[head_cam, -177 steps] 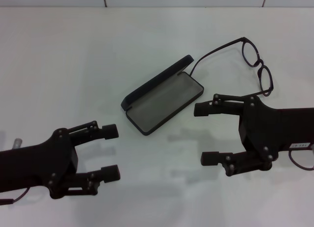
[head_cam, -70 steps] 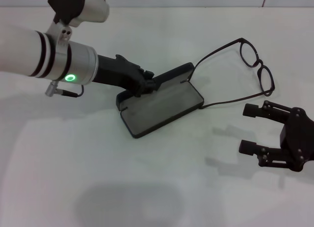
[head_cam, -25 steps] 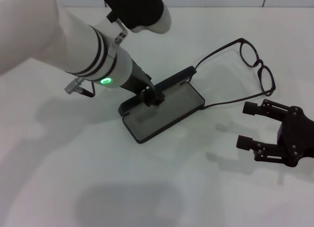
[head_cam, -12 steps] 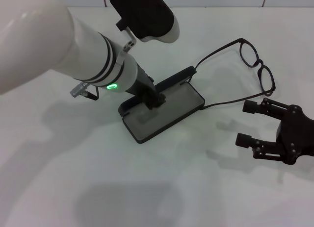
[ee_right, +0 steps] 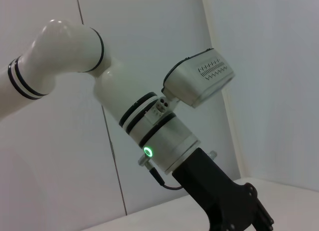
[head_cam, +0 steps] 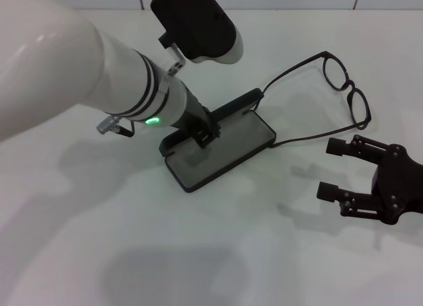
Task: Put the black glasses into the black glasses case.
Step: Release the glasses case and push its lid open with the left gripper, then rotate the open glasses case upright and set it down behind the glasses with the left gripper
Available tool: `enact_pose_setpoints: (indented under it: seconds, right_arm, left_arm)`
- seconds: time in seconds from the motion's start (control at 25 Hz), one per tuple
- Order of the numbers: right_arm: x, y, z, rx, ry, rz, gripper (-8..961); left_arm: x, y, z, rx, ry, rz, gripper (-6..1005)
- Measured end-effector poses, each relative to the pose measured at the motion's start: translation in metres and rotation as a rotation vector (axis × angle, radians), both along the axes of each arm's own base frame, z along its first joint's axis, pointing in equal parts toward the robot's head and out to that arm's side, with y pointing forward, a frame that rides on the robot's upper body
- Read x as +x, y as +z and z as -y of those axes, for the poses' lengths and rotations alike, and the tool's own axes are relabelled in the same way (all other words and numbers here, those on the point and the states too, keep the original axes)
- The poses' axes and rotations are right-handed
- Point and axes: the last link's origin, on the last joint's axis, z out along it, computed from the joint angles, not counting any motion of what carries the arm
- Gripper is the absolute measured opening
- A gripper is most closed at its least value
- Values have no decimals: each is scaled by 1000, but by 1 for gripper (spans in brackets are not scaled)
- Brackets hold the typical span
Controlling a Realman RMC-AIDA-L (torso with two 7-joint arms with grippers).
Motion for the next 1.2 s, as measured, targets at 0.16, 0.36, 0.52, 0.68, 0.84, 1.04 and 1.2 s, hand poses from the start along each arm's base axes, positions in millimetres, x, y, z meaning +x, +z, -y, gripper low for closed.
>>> enact_pose_setpoints:
  seconds: [0.16,0.36,0.52,0.68,0.84,1.04,1.2]
  right_arm:
    - [0,0,0,0,-1,0,826]
    - [0,1,0,1,-1,-2,826]
    - [0,1,-1,3,-2,-3,825]
    - [0,2,-1,10,-5,-7,825]
    - [0,4,-3,21,-11,-11,825]
    - [1,4,-4,31,-19,-10,825]
    - [1,5,-5,38,-24,-15,825]
  left_arm:
    - [1,-1,1,-1,-10,-6,249]
    - [6,7,3,18,-56,-12,227]
    - [8,14,7,37,-108,-20,209]
    - [8,21,11,31,-179,-30,223]
    - [10,25,11,8,-240,-9,238]
    - [10,38,10,-98,-337,112,256]
    - [-1,46,9,-166,-404,129,270]
